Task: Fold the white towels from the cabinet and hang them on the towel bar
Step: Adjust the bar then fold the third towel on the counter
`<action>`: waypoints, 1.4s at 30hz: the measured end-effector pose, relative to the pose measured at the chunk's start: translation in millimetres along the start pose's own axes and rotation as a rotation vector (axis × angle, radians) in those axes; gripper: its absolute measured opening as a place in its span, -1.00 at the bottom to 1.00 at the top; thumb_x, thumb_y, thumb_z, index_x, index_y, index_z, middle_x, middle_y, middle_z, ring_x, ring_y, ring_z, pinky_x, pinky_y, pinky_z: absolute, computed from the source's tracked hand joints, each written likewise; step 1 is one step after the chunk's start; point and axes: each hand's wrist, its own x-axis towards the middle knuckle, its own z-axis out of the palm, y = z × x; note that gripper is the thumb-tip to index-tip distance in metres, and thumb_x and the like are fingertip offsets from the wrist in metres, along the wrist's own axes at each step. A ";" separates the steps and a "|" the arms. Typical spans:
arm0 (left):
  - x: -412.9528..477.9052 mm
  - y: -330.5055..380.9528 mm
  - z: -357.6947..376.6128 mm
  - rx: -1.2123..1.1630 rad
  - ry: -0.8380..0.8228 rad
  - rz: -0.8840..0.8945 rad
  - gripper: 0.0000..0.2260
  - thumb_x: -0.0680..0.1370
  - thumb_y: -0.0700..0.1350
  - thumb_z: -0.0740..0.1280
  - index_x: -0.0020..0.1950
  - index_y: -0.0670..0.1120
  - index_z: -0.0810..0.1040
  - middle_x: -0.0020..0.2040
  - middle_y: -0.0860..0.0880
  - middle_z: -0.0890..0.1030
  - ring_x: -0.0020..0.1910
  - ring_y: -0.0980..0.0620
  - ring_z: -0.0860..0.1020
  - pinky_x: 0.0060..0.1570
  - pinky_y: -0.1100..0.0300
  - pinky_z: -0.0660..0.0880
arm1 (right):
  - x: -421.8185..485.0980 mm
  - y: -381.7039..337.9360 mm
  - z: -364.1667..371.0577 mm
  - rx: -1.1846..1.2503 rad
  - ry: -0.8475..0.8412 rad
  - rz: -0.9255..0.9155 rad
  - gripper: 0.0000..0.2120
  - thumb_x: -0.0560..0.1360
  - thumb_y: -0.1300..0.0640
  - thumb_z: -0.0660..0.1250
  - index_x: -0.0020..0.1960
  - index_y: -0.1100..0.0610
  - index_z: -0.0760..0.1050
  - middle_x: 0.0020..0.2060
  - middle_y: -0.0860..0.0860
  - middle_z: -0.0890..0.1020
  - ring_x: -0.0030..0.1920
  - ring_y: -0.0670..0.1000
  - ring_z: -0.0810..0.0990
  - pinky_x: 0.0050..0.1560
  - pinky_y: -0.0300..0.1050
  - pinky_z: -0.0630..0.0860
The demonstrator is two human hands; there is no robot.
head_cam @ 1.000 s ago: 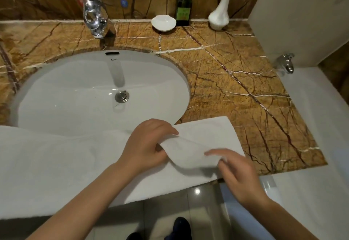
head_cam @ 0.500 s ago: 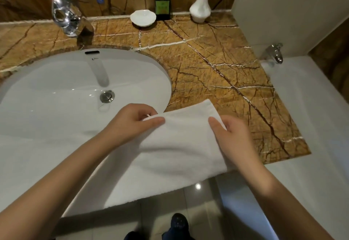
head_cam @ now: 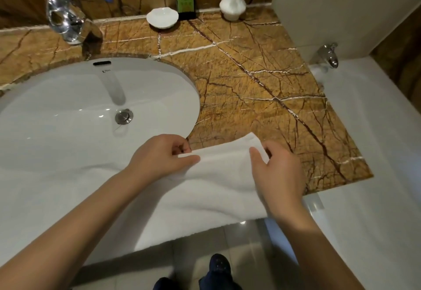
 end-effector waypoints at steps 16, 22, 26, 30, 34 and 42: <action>-1.6 2.6 10.0 0.134 0.161 -0.032 -0.73 0.38 0.19 0.42 -0.33 0.04 0.48 -0.36 0.10 0.53 -0.27 0.09 0.49 -0.39 0.22 0.30 | 10.7 3.5 17.1 -0.246 0.051 -0.038 -0.72 0.60 -0.03 0.15 0.01 0.15 0.50 -0.34 0.12 0.59 -0.36 0.17 0.55 -0.40 -0.14 0.37; 18.5 12.8 1.6 0.188 0.223 -0.019 -0.81 0.43 0.14 0.38 -0.24 0.05 0.50 -0.29 0.10 0.52 -0.17 0.01 0.50 -0.35 0.19 0.25 | 49.1 -8.7 29.6 -0.343 0.121 -0.220 -0.70 0.62 -0.02 0.14 0.06 0.20 0.48 -0.40 0.12 0.59 -0.43 0.14 0.56 -0.44 -0.20 0.21; 42.8 30.6 0.3 0.111 0.087 0.018 -0.82 0.39 0.10 0.43 -0.25 0.06 0.50 -0.33 0.12 0.47 -0.22 0.02 0.47 -0.37 0.20 0.25 | 73.7 -12.1 35.7 -0.396 0.132 -0.288 -0.70 0.63 -0.03 0.11 0.05 0.18 0.47 -0.42 0.06 0.51 -0.47 0.07 0.39 -0.44 -0.22 0.16; 57.2 40.3 5.5 0.086 0.038 0.058 -0.78 0.36 0.07 0.50 -0.19 0.02 0.51 -0.25 0.09 0.49 -0.19 0.03 0.47 -0.28 0.19 0.34 | 75.4 -10.7 34.2 -0.349 0.090 -0.251 -0.73 0.60 -0.06 0.15 0.09 0.14 0.43 -0.34 0.07 0.59 -0.38 0.14 0.54 -0.42 -0.19 0.23; 61.8 37.6 3.1 0.032 0.029 0.041 -0.72 0.30 0.04 0.56 -0.15 -0.02 0.54 -0.21 0.09 0.51 -0.20 0.07 0.47 -0.26 0.15 0.39 | 72.7 -5.8 21.4 -0.071 0.029 -0.081 -0.74 0.49 -0.12 0.29 0.06 0.02 0.39 -0.28 -0.09 0.52 -0.32 0.02 0.47 -0.42 -0.19 0.25; 75.8 48.7 -5.2 0.146 -0.171 -0.007 -0.75 0.29 -0.01 0.56 -0.19 -0.12 0.63 -0.21 -0.03 0.63 -0.16 -0.06 0.58 -0.08 0.03 0.54 | 79.5 28.9 -37.3 0.128 -0.670 0.080 -0.56 0.21 -0.19 0.55 -0.30 0.20 0.59 -0.41 -0.04 0.63 -0.29 -0.09 0.55 -0.16 -0.11 0.44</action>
